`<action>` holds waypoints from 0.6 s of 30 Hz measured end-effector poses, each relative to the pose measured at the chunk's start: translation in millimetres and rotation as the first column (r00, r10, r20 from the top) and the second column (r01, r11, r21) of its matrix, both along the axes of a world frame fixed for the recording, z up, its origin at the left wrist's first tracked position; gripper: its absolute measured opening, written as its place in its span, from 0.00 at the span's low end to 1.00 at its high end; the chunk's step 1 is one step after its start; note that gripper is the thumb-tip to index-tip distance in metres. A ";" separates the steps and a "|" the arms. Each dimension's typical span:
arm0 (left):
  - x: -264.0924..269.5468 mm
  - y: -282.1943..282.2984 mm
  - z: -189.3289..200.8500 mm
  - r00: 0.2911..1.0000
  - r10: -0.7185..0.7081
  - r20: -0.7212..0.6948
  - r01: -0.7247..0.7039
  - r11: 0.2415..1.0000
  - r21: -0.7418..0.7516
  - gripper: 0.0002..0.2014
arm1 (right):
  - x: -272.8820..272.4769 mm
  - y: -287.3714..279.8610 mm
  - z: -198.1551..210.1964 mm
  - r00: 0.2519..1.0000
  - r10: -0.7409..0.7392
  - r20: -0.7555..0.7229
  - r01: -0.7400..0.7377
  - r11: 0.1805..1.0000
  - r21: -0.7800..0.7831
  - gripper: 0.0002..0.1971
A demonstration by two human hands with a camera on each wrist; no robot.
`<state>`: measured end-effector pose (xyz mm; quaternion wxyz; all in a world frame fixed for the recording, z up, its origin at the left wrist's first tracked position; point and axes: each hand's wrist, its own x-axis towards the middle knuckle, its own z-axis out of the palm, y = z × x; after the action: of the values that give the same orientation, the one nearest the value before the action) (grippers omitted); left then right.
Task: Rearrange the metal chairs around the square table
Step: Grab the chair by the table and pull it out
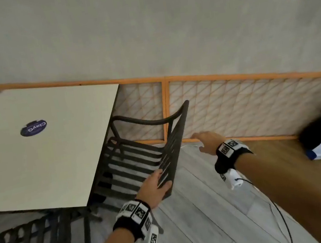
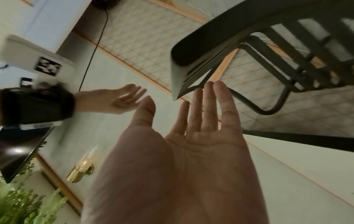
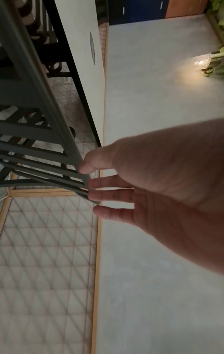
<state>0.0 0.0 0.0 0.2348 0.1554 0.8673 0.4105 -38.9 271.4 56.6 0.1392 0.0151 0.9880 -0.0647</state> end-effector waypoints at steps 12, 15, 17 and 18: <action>-61.0 75.6 -50.3 0.987 -0.065 0.146 0.103 0.958 -0.268 0.50 | -155.9 25.6 -81.0 0.885 0.462 0.065 -0.457 0.831 0.316 0.25; -57.6 83.7 -53.9 0.984 0.071 0.163 -0.052 0.992 -0.117 0.47 | -184.5 29.9 -87.9 0.799 0.596 0.073 -0.580 0.735 0.351 0.15; -55.9 89.6 -49.6 0.980 0.097 0.172 -0.081 0.992 -0.099 0.44 | -196.8 37.0 -87.4 0.725 0.681 0.105 -0.662 0.647 0.377 0.13; -55.0 96.9 -44.8 0.978 0.108 0.178 -0.090 0.991 -0.103 0.43 | -202.0 42.5 -86.8 0.694 0.710 0.119 -0.693 0.616 0.374 0.13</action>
<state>-55.0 96.9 -44.8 0.3000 0.0622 0.8672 0.3926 -240.8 313.8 -30.2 0.1273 -0.3456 0.9095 0.1929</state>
